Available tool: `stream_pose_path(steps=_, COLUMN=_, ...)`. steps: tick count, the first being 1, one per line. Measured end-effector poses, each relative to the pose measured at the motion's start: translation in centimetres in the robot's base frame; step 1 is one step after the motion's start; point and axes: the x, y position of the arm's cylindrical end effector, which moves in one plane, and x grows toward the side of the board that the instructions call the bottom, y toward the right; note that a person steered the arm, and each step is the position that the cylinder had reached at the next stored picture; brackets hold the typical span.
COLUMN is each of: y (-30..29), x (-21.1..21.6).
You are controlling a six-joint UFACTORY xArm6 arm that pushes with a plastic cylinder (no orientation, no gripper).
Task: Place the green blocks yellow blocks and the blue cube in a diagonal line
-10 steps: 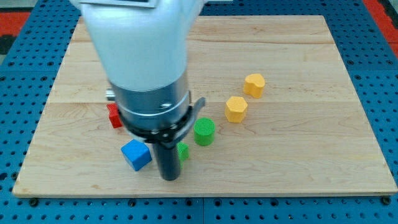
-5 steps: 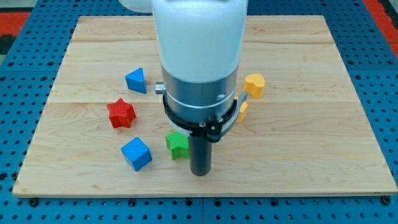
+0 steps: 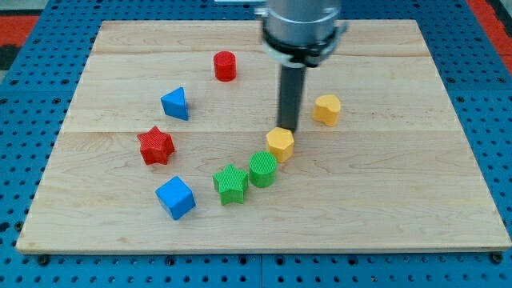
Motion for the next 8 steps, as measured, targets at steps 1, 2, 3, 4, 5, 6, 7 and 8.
stream_pose_path(steps=1, y=-2.3, x=0.7)
stream_pose_path(steps=2, y=-2.7, x=2.0)
stream_pose_path(steps=3, y=-0.5, x=3.6)
stream_pose_path(steps=4, y=0.7, x=2.1)
stream_pose_path(steps=5, y=2.6, x=-2.3)
stream_pose_path(steps=6, y=3.0, x=-5.0)
stream_pose_path(steps=7, y=7.5, x=-5.6)
stream_pose_path(steps=8, y=11.1, x=-1.6)
